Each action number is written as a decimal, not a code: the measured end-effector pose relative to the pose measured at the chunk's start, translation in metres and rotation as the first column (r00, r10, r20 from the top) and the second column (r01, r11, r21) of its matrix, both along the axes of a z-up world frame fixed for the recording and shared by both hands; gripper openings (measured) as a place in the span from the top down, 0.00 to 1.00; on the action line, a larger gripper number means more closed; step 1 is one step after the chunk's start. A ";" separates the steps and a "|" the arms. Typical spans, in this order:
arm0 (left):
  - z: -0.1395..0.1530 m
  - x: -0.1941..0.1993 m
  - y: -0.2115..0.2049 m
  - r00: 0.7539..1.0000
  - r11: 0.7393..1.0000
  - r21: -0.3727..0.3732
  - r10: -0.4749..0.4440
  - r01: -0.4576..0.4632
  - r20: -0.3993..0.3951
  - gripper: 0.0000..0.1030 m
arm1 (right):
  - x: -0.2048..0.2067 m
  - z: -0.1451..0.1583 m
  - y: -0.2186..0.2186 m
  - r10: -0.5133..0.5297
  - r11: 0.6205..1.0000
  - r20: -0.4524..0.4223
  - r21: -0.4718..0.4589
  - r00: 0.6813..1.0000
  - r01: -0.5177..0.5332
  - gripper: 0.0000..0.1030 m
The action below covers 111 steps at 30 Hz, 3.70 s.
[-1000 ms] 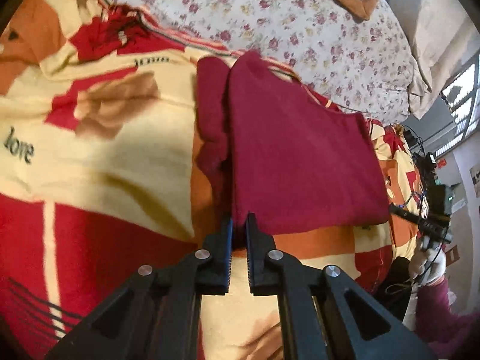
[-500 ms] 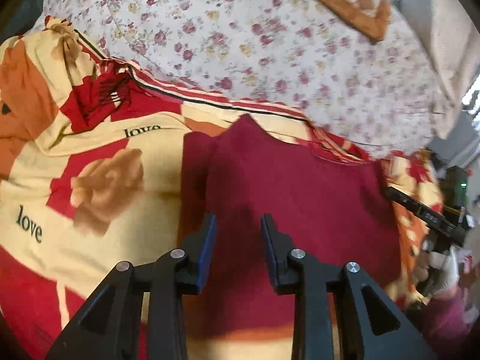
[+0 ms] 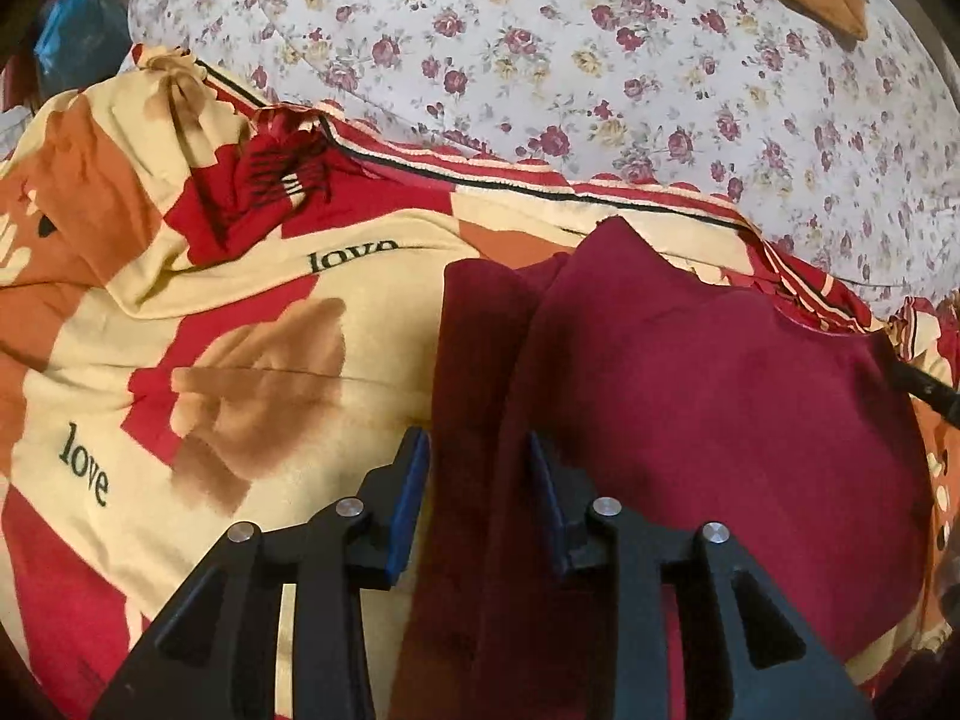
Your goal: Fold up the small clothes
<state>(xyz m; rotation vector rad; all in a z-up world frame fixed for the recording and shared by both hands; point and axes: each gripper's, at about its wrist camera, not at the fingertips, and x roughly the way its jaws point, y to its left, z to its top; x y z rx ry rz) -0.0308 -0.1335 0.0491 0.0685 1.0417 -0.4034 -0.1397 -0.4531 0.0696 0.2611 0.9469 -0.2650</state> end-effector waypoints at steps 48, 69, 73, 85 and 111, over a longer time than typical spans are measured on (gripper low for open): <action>-0.017 -0.033 0.059 0.992 0.926 -0.364 0.060 -0.098 -0.115 0.67 | 0.182 -0.051 0.267 0.435 0.900 -0.198 0.093 0.878 -0.425 0.14; 0.000 -0.043 0.050 1.000 0.897 -0.441 -0.016 0.006 -0.021 0.90 | 0.157 -0.017 0.196 0.386 0.868 -0.041 0.354 0.922 -0.348 0.71; 0.005 -0.044 0.048 1.000 0.894 -0.447 -0.031 0.028 0.000 0.90 | 0.159 -0.012 0.212 0.426 0.867 -0.073 0.316 0.902 -0.384 0.54; -0.001 -0.041 0.046 0.999 0.914 -0.405 -0.025 0.012 -0.026 0.90 | 0.175 -0.038 0.252 0.477 0.879 -0.232 0.125 0.847 -0.461 0.48; 0.022 -0.059 0.016 0.993 0.944 -0.313 -0.116 0.100 -0.033 1.00 | 0.140 0.003 0.203 0.473 0.866 -0.033 0.204 0.881 -0.457 0.78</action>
